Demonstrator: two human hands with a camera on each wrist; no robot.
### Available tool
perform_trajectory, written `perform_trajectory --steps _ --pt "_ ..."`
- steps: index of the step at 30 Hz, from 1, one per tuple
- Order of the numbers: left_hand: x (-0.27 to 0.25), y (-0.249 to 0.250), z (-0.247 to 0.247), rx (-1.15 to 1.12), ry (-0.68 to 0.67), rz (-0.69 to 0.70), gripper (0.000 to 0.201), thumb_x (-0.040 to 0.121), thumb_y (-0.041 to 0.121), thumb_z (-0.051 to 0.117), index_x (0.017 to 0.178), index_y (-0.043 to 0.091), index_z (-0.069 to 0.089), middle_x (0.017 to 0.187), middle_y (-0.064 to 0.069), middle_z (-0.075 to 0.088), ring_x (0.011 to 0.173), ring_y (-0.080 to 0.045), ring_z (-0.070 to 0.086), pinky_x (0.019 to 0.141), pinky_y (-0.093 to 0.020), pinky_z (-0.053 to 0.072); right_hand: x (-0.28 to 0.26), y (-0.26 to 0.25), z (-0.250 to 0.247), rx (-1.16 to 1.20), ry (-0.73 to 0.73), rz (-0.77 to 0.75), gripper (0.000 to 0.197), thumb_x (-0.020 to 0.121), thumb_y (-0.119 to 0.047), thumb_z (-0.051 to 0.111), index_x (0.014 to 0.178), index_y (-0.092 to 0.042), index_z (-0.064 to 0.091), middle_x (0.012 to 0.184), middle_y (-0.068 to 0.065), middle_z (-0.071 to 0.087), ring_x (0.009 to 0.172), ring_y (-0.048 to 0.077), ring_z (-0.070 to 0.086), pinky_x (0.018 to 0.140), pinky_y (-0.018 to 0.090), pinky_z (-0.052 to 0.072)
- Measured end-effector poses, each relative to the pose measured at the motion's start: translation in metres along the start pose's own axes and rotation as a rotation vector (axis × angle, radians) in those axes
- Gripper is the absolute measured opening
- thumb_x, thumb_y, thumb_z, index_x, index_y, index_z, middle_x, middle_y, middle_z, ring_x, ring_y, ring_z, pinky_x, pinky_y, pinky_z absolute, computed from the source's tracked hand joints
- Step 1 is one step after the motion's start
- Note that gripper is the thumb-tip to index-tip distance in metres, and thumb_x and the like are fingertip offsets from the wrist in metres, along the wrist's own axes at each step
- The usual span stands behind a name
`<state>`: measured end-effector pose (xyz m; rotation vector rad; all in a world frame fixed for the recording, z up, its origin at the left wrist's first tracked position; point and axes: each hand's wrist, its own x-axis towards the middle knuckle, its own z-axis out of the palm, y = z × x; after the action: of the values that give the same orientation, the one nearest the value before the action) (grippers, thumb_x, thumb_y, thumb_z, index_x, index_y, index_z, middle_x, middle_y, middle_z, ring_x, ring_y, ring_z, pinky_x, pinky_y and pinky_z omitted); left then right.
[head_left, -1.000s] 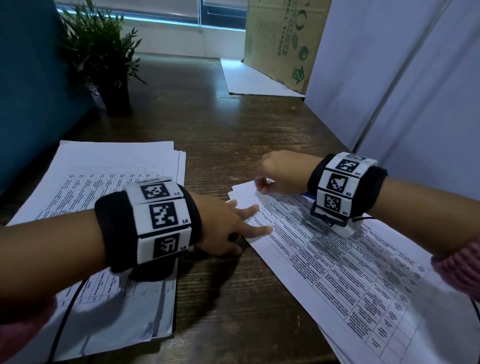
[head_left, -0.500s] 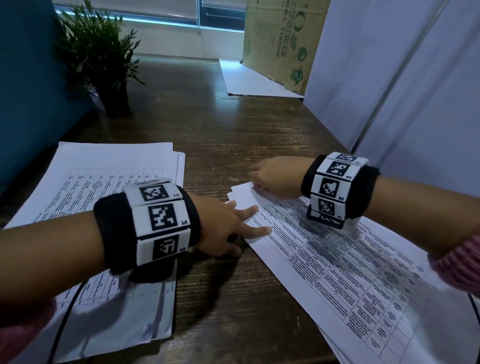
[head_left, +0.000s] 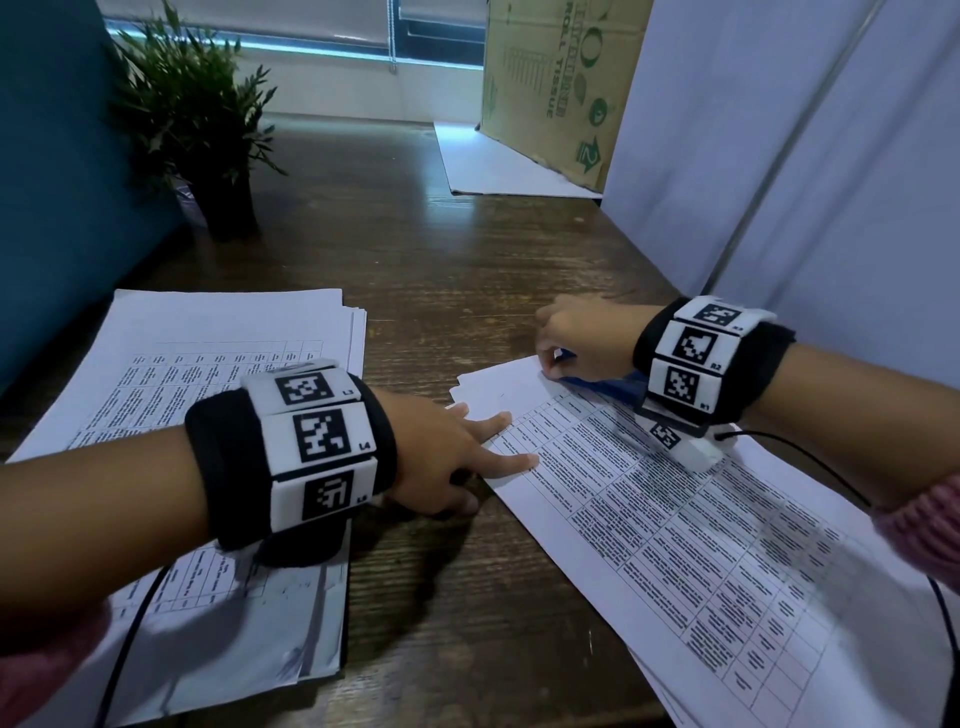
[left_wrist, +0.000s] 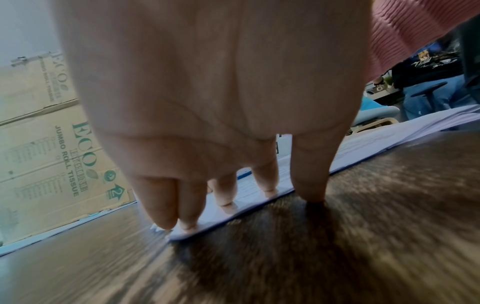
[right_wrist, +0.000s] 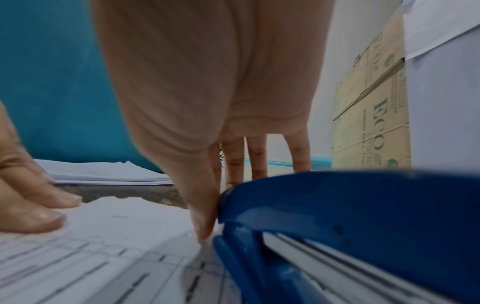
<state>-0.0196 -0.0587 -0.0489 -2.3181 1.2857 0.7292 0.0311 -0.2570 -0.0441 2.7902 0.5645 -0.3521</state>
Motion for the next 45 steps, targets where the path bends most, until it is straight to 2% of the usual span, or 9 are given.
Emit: perform_trajectory --steps 2,4,6,9,13,18,31,39,45 --pt "0.0 0.0 0.0 -0.001 0.001 0.0 0.061 0.1 0.042 0.032 0.142 0.052 -0.009 0.155 0.007 -0.022 0.146 -0.025 -0.003 0.117 -0.042 0.017 -0.001 0.001 0.001 0.038 0.029 -0.014 0.01 0.091 -0.022 0.058 0.093 -0.019 0.067 0.099 -0.007 0.044 0.105 0.015 0.041 0.094 0.048 0.042" --pt "-0.001 0.0 0.001 0.001 0.0 -0.002 0.061 0.1 0.042 0.033 0.142 0.052 -0.009 0.155 0.008 -0.022 0.146 -0.025 -0.003 0.117 -0.042 0.016 -0.002 0.004 -0.001 0.102 0.1 -0.03 0.004 0.087 -0.019 0.062 0.086 -0.018 0.065 0.092 -0.006 0.046 0.095 0.015 0.046 0.082 0.033 0.043" --pt "0.0 0.0 0.001 0.004 0.0 -0.002 0.061 0.099 0.043 0.033 0.143 0.052 -0.01 0.155 0.007 -0.022 0.146 -0.025 -0.003 0.117 -0.042 0.016 -0.007 0.009 -0.004 0.169 0.19 -0.014 0.013 0.081 -0.018 0.068 0.081 -0.019 0.055 0.086 -0.005 0.045 0.085 0.018 0.048 0.071 0.026 0.036" --pt "0.001 0.0 0.001 0.006 -0.002 0.0 0.061 0.099 0.043 0.033 0.142 0.052 -0.01 0.156 0.007 -0.022 0.146 -0.025 -0.003 0.117 -0.043 0.017 -0.018 0.019 -0.006 0.286 0.283 0.078 0.03 0.077 -0.029 0.073 0.082 -0.021 0.045 0.081 -0.006 0.047 0.079 0.018 0.047 0.068 0.027 0.036" --pt "0.001 -0.001 0.001 0.0 -0.008 -0.002 0.061 0.099 0.043 0.033 0.142 0.053 -0.01 0.155 0.008 -0.022 0.146 -0.024 -0.004 0.117 -0.044 0.017 -0.032 0.022 0.007 0.206 0.056 0.184 0.037 0.082 -0.043 0.066 0.105 -0.016 0.054 0.091 -0.003 0.052 0.084 0.017 0.047 0.076 0.028 0.04" --pt "0.0 0.0 0.001 0.008 -0.008 -0.004 0.061 0.099 0.043 0.033 0.142 0.052 -0.01 0.155 0.007 -0.022 0.146 -0.025 -0.003 0.117 -0.045 0.017 -0.037 0.016 0.006 0.296 0.105 0.167 0.02 0.089 -0.032 0.059 0.087 -0.016 0.049 0.088 0.002 0.054 0.081 0.023 0.051 0.069 0.028 0.033" --pt "-0.001 0.0 -0.001 -0.023 -0.043 -0.025 0.056 0.1 0.043 0.026 0.142 0.052 -0.01 0.156 0.008 -0.021 0.146 -0.024 -0.008 0.118 -0.044 0.013 -0.026 -0.03 0.005 0.361 0.158 0.054 0.015 0.086 -0.031 0.061 0.08 -0.019 0.054 0.069 -0.009 0.05 0.062 0.008 0.045 0.063 0.028 0.036" --pt "0.001 0.004 -0.004 -0.097 -0.072 -0.042 0.047 0.102 0.038 0.011 0.144 0.048 -0.008 0.156 0.002 -0.02 0.145 -0.03 -0.01 0.118 -0.043 0.002 -0.026 -0.037 0.006 0.362 0.186 0.076 0.03 0.084 -0.029 0.063 0.063 -0.027 0.041 0.065 -0.011 0.045 0.064 0.013 0.045 0.063 0.028 0.035" --pt "0.0 0.006 -0.006 -0.106 -0.08 -0.05 0.047 0.103 0.036 0.012 0.144 0.048 -0.009 0.156 0.004 -0.021 0.145 -0.03 -0.01 0.119 -0.043 0.003 -0.026 -0.043 0.005 0.499 0.148 0.203 0.021 0.085 -0.034 0.063 0.083 -0.014 0.059 0.083 0.003 0.06 0.076 0.019 0.054 0.057 0.026 0.039"
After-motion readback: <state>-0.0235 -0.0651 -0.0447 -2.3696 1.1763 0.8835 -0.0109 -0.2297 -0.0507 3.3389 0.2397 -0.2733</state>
